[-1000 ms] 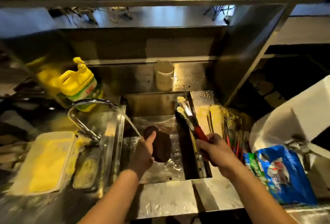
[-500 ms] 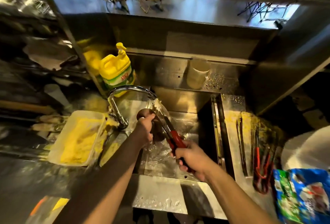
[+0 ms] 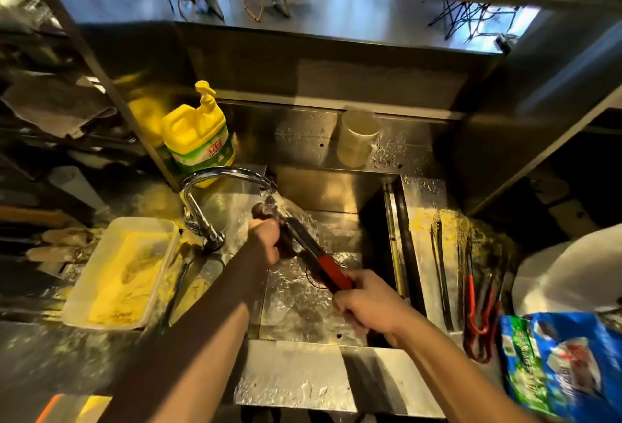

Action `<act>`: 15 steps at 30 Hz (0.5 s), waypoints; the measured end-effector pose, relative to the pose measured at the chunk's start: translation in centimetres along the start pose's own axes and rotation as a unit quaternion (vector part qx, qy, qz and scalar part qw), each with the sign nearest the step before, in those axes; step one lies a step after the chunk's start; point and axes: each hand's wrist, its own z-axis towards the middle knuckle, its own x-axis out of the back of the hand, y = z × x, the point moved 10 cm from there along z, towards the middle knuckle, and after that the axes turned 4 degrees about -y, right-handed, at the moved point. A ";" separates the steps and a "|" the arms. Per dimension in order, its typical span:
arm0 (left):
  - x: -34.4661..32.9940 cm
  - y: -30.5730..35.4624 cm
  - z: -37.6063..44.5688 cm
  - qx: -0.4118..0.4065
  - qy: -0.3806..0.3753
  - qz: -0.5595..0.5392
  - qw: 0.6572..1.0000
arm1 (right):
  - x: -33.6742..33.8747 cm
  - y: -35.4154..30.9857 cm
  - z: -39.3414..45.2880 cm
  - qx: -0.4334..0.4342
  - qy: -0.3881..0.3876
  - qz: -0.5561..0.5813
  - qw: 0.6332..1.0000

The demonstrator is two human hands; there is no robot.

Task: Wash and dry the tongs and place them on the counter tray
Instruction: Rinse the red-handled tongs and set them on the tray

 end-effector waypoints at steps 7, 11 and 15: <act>-0.4 0.1 0.0 0.012 0.003 0.019 1.000 | 0.4 -0.2 0.0 -0.009 0.005 0.009 1.000; -1.5 -2.2 -0.3 0.027 -0.014 0.006 1.000 | 1.1 0.0 0.4 -0.025 0.026 0.007 0.999; 0.9 -0.5 0.5 -0.013 0.038 -0.016 0.999 | 1.4 0.5 -1.3 -0.023 -0.011 0.013 1.000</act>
